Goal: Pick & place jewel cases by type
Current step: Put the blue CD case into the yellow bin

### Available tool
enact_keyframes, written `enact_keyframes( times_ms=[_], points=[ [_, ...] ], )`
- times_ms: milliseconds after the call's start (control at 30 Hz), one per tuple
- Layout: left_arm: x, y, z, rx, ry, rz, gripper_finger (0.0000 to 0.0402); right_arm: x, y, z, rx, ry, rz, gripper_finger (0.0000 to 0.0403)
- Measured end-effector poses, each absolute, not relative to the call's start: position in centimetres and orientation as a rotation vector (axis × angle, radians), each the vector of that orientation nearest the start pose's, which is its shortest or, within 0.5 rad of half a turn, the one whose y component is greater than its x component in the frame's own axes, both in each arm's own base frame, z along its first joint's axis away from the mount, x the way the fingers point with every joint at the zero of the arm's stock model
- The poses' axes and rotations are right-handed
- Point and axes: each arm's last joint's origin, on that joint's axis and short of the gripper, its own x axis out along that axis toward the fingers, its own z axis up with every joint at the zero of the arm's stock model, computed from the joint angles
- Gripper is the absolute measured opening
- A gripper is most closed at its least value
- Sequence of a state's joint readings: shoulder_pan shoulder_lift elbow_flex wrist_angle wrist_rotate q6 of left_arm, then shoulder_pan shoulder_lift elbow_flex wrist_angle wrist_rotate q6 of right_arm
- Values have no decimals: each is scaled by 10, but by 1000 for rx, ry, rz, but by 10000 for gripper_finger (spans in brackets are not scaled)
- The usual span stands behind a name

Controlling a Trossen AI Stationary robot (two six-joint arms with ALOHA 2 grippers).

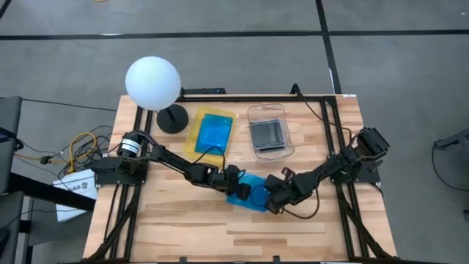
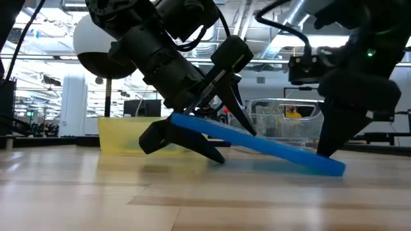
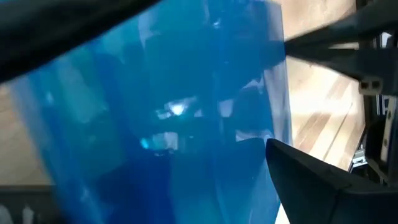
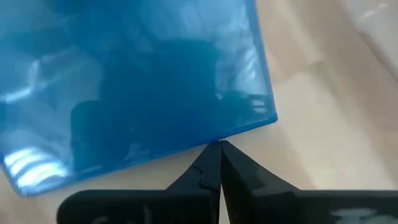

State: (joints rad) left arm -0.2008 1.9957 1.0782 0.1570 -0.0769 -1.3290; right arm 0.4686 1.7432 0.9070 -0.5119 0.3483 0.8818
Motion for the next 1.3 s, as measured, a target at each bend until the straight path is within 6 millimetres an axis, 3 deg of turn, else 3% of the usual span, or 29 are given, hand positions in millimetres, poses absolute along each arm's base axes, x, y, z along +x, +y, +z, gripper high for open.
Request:
enact_keyframes(
  times_ms=[367,667,933,1300],
  points=[
    [389,-76,119,-1149,694,390,253,271,119,129,277,1177,-419,0],
    [390,-76,119,-1160,688,368,158,257,118,137,266,1359,-309,0],
    [398,-76,130,-1210,605,247,114,233,113,180,229,1458,-311,0],
    [402,-76,165,-1269,483,74,54,202,106,243,446,1461,-149,0]
  ],
)
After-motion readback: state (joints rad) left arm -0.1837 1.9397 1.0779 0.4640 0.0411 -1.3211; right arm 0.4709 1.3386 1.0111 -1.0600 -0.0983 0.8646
